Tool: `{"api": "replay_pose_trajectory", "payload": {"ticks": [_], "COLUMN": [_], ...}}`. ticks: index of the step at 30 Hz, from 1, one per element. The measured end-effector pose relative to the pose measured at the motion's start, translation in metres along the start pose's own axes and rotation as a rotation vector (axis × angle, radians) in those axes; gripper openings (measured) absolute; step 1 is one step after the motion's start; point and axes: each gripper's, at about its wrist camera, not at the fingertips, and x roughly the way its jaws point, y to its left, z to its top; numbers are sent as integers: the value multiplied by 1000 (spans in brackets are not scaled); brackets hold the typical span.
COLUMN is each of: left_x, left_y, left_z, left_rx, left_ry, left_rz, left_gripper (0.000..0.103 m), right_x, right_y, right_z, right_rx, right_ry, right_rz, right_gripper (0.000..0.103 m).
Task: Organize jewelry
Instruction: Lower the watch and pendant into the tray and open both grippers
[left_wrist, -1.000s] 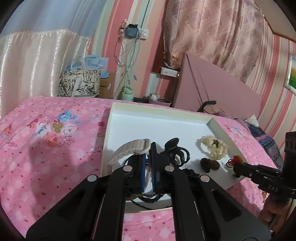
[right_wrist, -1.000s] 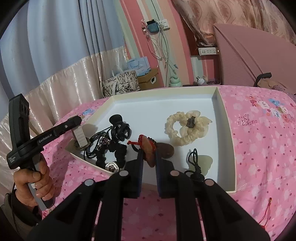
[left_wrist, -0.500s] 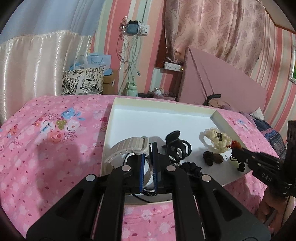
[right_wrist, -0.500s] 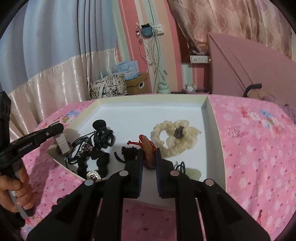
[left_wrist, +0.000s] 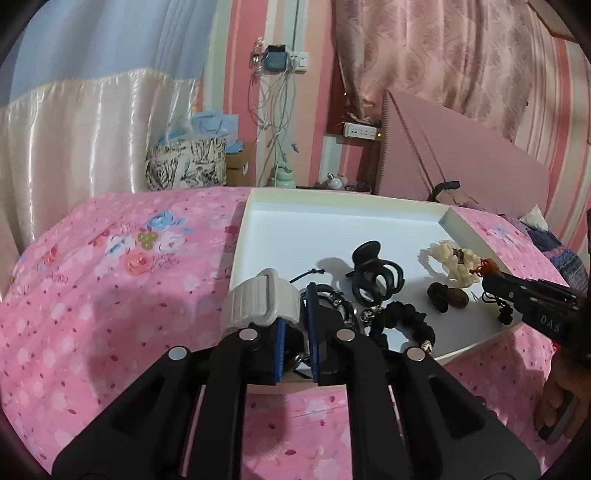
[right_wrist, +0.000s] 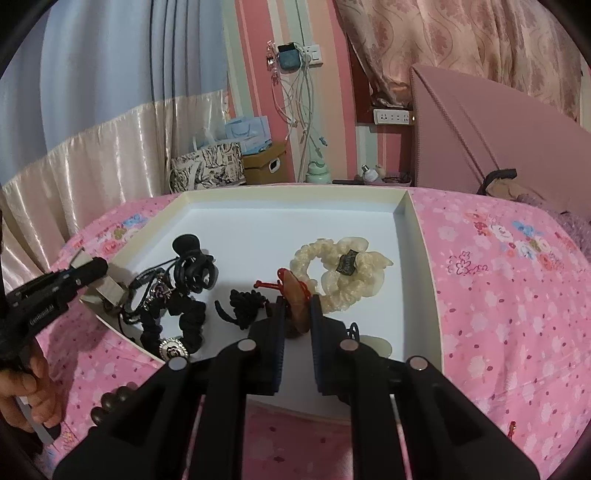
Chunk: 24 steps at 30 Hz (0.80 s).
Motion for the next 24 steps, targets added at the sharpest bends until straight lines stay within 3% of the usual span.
{"api": "replay_pose_trajectory", "payload": {"ticks": [12, 24], "left_x": [3, 0], "left_y": [-11, -16], "left_z": [-1, -2], "left_rx": [58, 82], "left_ry": [21, 14], "left_rz": [24, 31], "left_gripper": [15, 37], "right_x": [1, 0], "right_y": [2, 5], "right_z": [0, 1], "right_rx": [-14, -25], "right_ry": [16, 18], "right_rz": [-28, -35], "right_gripper": [15, 16]}}
